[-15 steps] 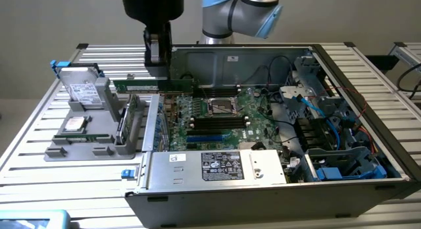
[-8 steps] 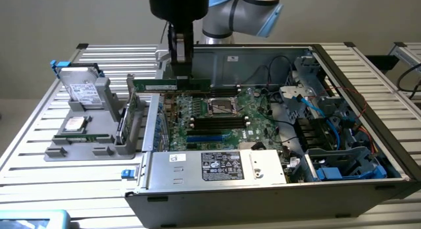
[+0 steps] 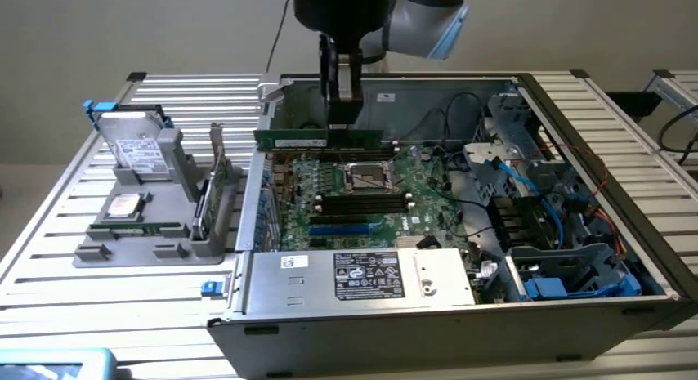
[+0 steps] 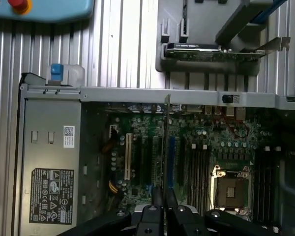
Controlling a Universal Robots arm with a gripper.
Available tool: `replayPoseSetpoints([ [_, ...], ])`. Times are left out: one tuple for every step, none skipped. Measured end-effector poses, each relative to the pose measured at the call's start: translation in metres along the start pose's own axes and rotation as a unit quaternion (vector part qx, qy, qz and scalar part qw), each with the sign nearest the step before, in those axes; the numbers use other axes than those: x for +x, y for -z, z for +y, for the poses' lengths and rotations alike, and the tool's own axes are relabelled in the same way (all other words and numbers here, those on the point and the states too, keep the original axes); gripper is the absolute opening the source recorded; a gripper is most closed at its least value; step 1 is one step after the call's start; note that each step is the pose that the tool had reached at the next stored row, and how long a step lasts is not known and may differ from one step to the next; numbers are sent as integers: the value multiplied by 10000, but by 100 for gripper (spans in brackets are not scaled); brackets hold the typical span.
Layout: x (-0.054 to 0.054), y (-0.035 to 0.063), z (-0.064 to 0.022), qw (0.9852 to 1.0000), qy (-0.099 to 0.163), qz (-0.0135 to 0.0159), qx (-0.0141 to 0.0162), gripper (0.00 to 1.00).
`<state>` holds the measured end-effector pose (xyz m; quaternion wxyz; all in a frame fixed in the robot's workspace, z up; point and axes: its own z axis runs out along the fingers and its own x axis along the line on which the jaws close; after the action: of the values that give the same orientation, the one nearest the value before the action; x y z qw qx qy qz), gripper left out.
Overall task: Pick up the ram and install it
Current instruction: 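Pick up the ram and move it above insertion slot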
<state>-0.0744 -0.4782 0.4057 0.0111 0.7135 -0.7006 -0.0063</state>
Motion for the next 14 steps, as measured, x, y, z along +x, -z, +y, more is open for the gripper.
replayPoseSetpoints([
  [-13, 0, -29, 10000, 0, 0, 3, 14],
  [-26, 1, -57, 10000, 0, 0, 6, 14],
  [-40, 1, -86, 10000, 0, 0, 8, 14],
  [-54, 1, -114, 10000, 0, 0, 11, 14],
  [-69, 1, -145, 10000, 0, 0, 14, 14],
  [-82, 1, -173, 10000, 0, 0, 19, 14],
  [-93, 0, -203, 10000, 0, 1, 25, 14],
  [-103, -1, -233, 10000, 0, 1, 30, 14],
  [-113, -2, -264, 10000, 0, 1, 37, 14],
  [-122, -3, -291, 10000, -1, 1, 42, 14],
  [-138, -5, -316, 10000, -1, 1, 51, 14],
  [-156, -6, -335, 10000, -1, 1, 59, 14],
  [-179, -8, -348, 10000, -1, 1, 69, 14],
  [-209, -10, -360, 10000, -1, 2, 77, 14],
])
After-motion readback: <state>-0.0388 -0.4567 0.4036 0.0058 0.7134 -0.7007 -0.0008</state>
